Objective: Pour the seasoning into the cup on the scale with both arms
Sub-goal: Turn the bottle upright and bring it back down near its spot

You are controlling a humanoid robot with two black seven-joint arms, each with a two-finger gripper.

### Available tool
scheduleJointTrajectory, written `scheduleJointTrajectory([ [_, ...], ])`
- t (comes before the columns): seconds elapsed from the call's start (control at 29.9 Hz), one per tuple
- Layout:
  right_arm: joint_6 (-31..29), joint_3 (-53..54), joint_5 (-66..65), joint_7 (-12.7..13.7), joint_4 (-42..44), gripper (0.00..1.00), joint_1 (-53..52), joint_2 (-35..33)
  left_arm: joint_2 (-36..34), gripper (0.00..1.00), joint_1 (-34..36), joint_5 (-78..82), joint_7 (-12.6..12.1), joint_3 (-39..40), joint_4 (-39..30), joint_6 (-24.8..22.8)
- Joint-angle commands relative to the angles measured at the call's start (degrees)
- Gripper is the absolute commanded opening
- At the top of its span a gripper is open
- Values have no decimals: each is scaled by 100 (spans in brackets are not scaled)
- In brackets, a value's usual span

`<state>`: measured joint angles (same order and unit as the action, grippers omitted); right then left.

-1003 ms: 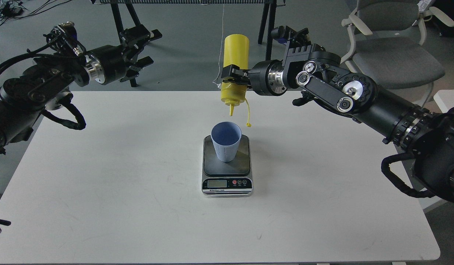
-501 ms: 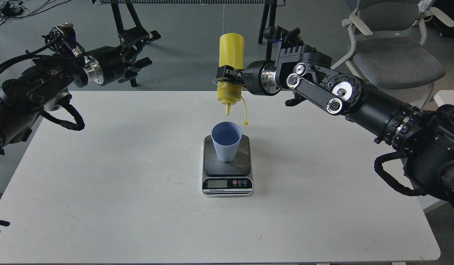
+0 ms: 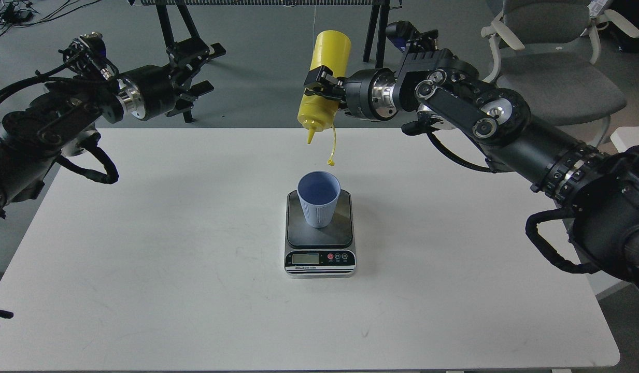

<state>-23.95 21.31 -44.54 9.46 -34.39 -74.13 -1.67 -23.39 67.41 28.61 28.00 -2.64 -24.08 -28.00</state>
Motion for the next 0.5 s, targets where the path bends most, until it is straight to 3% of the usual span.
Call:
scheduleJointTrajectory([
  [0.0, -92, 224, 1181, 116, -15, 17, -49, -228, 1, 99, 9, 4, 0, 0, 0, 0],
  [0.47, -154, 2534, 5488, 846, -726, 16, 969, -2152, 80, 99, 0, 39, 0, -26, 0, 0],
])
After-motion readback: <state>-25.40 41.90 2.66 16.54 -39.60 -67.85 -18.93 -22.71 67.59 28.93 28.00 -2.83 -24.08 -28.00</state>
